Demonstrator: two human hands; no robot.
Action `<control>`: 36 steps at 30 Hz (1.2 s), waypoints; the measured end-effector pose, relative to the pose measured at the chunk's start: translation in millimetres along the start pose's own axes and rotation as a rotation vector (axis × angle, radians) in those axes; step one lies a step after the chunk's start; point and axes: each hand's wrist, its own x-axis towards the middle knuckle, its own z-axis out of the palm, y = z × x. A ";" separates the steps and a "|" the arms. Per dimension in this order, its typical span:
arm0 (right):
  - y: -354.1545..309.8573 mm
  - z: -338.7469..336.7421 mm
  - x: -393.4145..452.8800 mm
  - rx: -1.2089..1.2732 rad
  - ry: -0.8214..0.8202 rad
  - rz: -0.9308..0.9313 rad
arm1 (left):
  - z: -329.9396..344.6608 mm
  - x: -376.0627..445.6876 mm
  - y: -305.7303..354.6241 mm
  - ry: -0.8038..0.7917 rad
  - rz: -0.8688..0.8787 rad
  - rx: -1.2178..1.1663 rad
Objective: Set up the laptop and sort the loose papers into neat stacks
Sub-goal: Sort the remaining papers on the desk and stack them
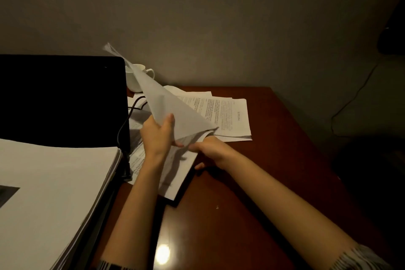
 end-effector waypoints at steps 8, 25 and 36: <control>14.6 10.5 -6.5 -0.378 0.255 -0.329 | -6.1 3.6 -5.2 -0.047 -0.244 -0.103; -12.8 -30.3 -10.4 -0.174 0.495 -0.325 | -19.1 18.9 -8.8 0.167 -0.494 -0.429; 51.9 -115.2 -46.3 0.311 0.728 -0.239 | -0.6 7.6 -7.8 -0.061 -0.532 -0.302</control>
